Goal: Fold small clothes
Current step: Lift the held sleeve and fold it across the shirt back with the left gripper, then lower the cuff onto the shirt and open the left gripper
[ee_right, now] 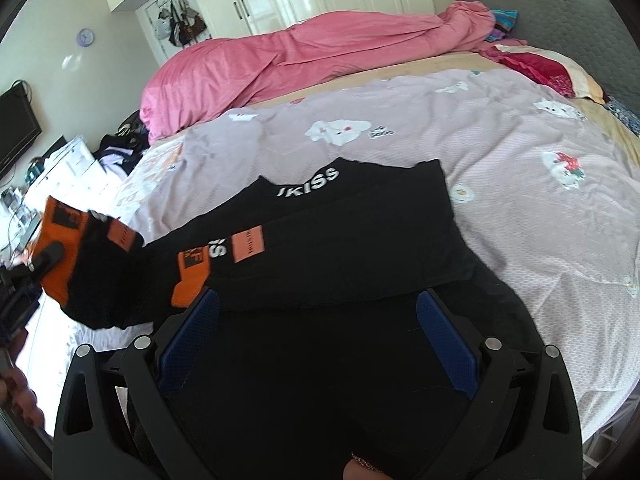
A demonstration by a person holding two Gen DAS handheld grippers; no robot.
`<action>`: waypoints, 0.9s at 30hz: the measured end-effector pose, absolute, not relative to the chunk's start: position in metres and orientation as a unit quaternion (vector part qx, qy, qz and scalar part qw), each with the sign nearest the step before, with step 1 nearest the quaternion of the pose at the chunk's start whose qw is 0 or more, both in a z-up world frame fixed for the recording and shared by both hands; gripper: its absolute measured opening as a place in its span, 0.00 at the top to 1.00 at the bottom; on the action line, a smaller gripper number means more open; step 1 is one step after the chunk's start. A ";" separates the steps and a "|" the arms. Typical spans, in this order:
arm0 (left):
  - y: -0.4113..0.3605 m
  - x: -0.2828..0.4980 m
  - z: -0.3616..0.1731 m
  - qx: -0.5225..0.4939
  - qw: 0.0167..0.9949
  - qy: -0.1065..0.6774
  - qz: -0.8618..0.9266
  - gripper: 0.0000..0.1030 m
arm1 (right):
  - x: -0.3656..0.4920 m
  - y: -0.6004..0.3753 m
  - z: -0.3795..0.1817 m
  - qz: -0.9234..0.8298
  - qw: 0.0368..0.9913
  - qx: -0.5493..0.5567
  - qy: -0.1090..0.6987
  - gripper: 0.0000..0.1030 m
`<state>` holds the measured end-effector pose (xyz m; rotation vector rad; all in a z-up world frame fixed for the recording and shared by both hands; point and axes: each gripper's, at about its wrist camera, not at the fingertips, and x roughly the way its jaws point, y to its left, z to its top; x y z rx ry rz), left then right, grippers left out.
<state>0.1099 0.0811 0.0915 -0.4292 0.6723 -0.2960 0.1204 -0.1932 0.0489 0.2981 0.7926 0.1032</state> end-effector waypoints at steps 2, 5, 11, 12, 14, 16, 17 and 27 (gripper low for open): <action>0.070 0.113 0.086 -0.194 0.910 0.335 -0.149 0.93 | 0.122 -0.200 0.048 0.043 0.910 0.150 0.384 0.04; 0.054 0.116 0.077 -0.181 0.905 0.349 -0.160 0.93 | 0.126 -0.209 0.044 0.036 0.907 0.158 0.388 0.04; 0.025 0.125 0.052 -0.158 0.894 0.383 -0.171 0.93 | 0.139 -0.221 0.033 0.033 0.901 0.171 0.397 0.04; 0.022 0.126 0.048 -0.156 0.892 0.388 -0.173 0.93 | 0.142 -0.223 0.032 0.034 0.901 0.173 0.397 0.04; 0.015 0.127 0.040 -0.149 0.888 0.398 -0.174 0.93 | 0.144 -0.227 0.029 0.033 0.899 0.176 0.399 0.04; 0.008 0.129 0.033 -0.141 0.885 0.407 -0.176 0.93 | 0.148 -0.232 0.026 0.031 0.897 0.182 0.402 0.04; 0.005 0.129 0.030 -0.138 0.884 0.410 -0.177 0.93 | 0.148 -0.234 0.024 0.030 0.896 0.183 0.402 0.04; -0.016 0.129 0.001 -0.121 0.863 0.451 -0.194 0.82 | 0.155 -0.248 0.010 0.018 0.889 0.195 0.415 0.04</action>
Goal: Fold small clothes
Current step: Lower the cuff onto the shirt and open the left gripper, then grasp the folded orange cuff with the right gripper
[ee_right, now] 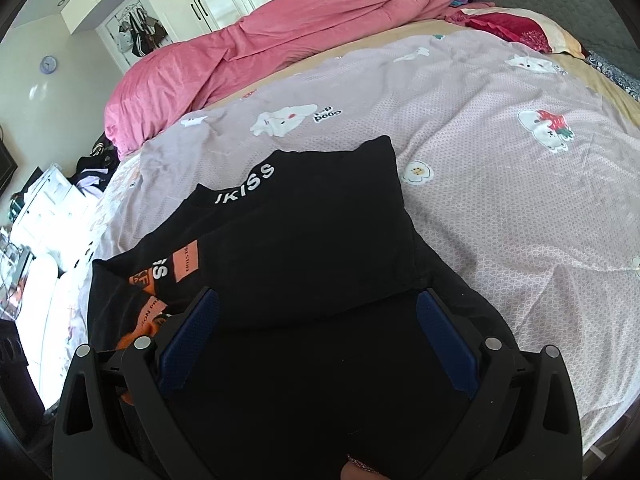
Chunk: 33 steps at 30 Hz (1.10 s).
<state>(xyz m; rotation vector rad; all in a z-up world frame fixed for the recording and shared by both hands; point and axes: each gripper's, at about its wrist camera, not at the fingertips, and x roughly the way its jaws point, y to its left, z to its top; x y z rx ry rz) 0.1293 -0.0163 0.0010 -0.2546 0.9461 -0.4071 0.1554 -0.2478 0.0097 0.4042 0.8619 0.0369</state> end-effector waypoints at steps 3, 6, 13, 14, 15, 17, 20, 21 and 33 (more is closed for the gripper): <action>-0.019 0.126 -0.001 -0.120 0.858 0.455 -0.205 0.76 | 0.156 -0.247 0.007 0.019 0.887 0.195 0.418 0.04; -0.018 0.122 -0.002 -0.118 0.858 0.454 -0.210 0.67 | 0.157 -0.244 0.004 0.024 0.885 0.194 0.423 0.04; 0.018 0.107 0.014 -0.107 0.886 0.422 -0.159 0.52 | 0.156 -0.220 -0.012 0.063 0.870 0.193 0.449 0.04; 0.024 0.107 0.016 -0.104 0.889 0.420 -0.147 0.47 | 0.155 -0.215 -0.013 0.069 0.868 0.192 0.452 0.04; 0.031 0.108 0.017 -0.103 0.891 0.421 -0.135 0.43 | 0.153 -0.206 -0.016 0.081 0.865 0.190 0.458 0.04; 0.048 0.110 0.019 -0.109 0.892 0.423 -0.117 0.39 | 0.151 -0.191 -0.019 0.103 0.858 0.185 0.468 0.04; 0.069 0.107 0.023 -0.116 0.898 0.415 -0.089 0.30 | 0.147 -0.168 -0.022 0.128 0.853 0.170 0.477 0.04; 0.076 0.106 0.023 -0.125 0.898 0.413 -0.083 0.29 | 0.146 -0.159 -0.022 0.137 0.850 0.168 0.480 0.04; 0.112 0.095 0.028 -0.160 0.899 0.403 -0.060 0.28 | 0.156 -0.112 -0.017 0.182 0.857 0.142 0.461 0.82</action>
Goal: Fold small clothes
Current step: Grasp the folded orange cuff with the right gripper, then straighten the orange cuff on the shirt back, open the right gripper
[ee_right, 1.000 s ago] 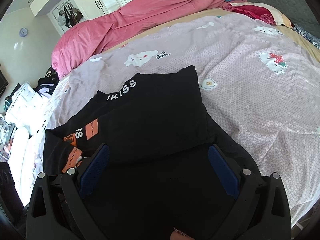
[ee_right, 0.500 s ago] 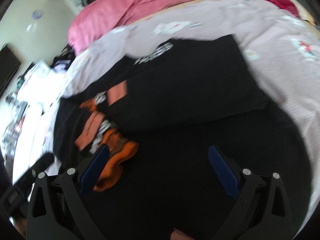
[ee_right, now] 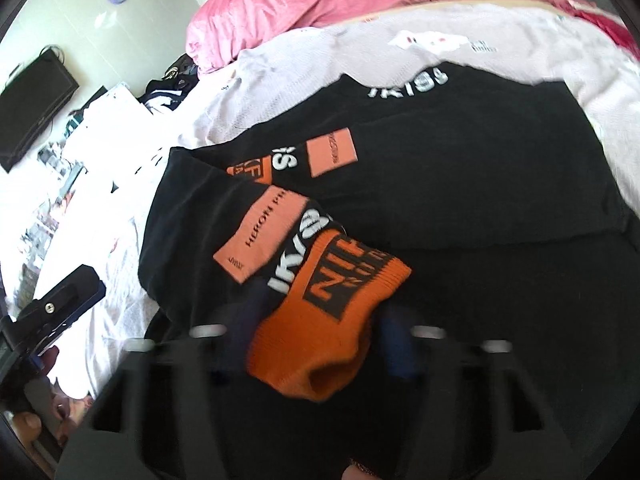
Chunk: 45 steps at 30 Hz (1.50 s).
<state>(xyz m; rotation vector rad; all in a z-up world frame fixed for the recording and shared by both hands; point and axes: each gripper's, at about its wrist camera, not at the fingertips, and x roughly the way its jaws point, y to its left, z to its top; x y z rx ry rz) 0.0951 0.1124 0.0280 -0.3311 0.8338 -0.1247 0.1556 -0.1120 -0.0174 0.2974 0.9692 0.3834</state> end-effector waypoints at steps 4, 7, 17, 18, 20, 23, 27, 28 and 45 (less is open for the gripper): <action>0.114 0.094 0.029 -0.166 0.899 0.400 -0.060 0.28 | 0.158 -0.107 0.004 0.204 0.877 0.110 0.420 0.90; 0.118 0.095 0.029 -0.173 0.898 0.400 -0.059 0.28 | 0.161 -0.106 0.026 0.210 0.895 0.075 0.386 0.91; 0.120 0.098 0.027 -0.179 0.896 0.401 -0.058 0.28 | 0.195 -0.140 0.072 0.166 0.933 0.030 0.317 0.91; 0.120 0.098 0.027 -0.180 0.897 0.400 -0.058 0.28 | 0.199 -0.146 0.074 0.157 0.936 0.028 0.313 0.91; 0.119 0.101 0.027 -0.181 0.896 0.400 -0.058 0.28 | 0.204 -0.155 0.074 0.139 0.940 0.027 0.311 0.92; 0.116 0.106 0.027 -0.177 0.897 0.402 -0.059 0.28 | 0.210 -0.171 0.071 0.116 0.943 0.028 0.310 0.94; 0.109 0.114 0.027 -0.173 0.896 0.404 -0.067 0.28 | 0.216 -0.191 0.058 0.088 0.943 0.029 0.320 0.94; 0.106 0.117 0.027 -0.169 0.896 0.405 -0.069 0.28 | 0.216 -0.193 0.054 0.083 0.943 0.028 0.322 0.95; 0.079 0.172 0.028 -0.131 0.896 0.416 -0.086 0.35 | 0.221 -0.215 0.036 0.064 0.940 0.040 0.332 0.95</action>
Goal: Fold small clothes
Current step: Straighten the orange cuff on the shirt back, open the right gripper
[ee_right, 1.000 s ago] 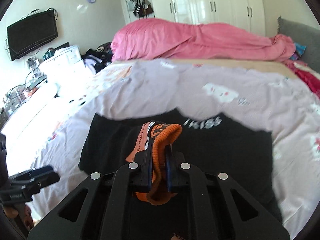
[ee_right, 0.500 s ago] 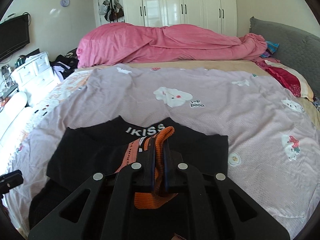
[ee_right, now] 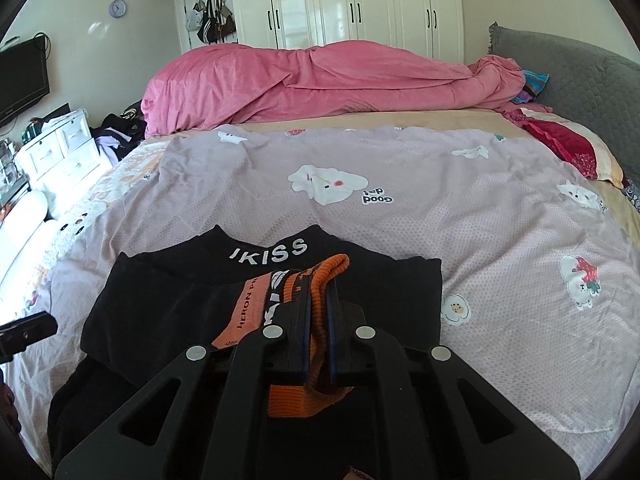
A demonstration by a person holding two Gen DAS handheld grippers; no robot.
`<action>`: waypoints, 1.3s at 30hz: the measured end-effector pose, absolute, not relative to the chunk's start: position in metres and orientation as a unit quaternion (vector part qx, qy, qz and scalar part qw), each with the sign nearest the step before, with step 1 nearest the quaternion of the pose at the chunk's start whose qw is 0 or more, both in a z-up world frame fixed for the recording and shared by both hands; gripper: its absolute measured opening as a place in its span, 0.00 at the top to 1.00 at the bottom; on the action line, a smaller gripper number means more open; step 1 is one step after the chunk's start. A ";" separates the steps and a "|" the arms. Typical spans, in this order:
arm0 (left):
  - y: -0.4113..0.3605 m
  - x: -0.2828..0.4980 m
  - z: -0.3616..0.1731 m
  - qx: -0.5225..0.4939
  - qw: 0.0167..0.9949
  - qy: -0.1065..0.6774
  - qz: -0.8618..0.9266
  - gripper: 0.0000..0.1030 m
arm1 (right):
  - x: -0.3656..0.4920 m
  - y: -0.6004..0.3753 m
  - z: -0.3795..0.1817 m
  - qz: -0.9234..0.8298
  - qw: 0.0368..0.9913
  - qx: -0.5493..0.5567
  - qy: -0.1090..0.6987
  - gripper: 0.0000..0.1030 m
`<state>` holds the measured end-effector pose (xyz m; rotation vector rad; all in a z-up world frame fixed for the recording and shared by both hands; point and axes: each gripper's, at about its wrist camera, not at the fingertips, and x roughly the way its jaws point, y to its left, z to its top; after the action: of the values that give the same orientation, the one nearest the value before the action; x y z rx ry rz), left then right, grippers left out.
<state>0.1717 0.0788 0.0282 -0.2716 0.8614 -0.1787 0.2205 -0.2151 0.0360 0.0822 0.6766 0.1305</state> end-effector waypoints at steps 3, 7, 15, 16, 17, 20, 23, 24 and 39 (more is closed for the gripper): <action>0.071 0.185 0.028 -0.126 0.894 0.420 -0.094 0.41 | 0.221 -0.217 0.034 0.064 0.939 0.043 0.334 0.95; 0.057 0.205 0.025 -0.116 0.888 0.431 -0.108 0.44 | 0.223 -0.221 0.029 0.061 0.937 0.048 0.342 0.95; 0.041 0.228 0.006 -0.096 0.876 0.458 -0.117 0.44 | 0.223 -0.230 0.019 0.043 0.931 0.054 0.358 0.88; 0.041 0.228 0.005 -0.095 0.875 0.460 -0.117 0.44 | 0.222 -0.232 0.019 0.033 0.931 0.056 0.359 0.79; 0.040 0.229 0.003 -0.093 0.874 0.462 -0.117 0.44 | 0.221 -0.234 0.018 0.026 0.931 0.056 0.359 0.72; 0.038 0.229 0.001 -0.090 0.874 0.463 -0.116 0.44 | 0.217 -0.236 0.016 0.022 0.931 0.057 0.360 0.71; 0.034 0.232 -0.003 -0.077 0.874 0.466 -0.117 0.44 | 0.217 -0.229 0.011 0.038 0.926 0.053 0.371 0.70; 0.033 0.233 -0.005 -0.074 0.873 0.468 -0.117 0.44 | 0.217 -0.225 0.009 0.042 0.926 0.049 0.373 0.69; 0.035 0.231 -0.030 -0.048 0.861 0.492 -0.121 0.44 | 0.226 -0.195 -0.039 0.063 0.884 0.000 0.463 0.57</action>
<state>0.2310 0.0355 -0.0301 -0.1006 1.0321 -0.2535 0.2265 -0.1953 -0.0388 0.0007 0.9643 0.1301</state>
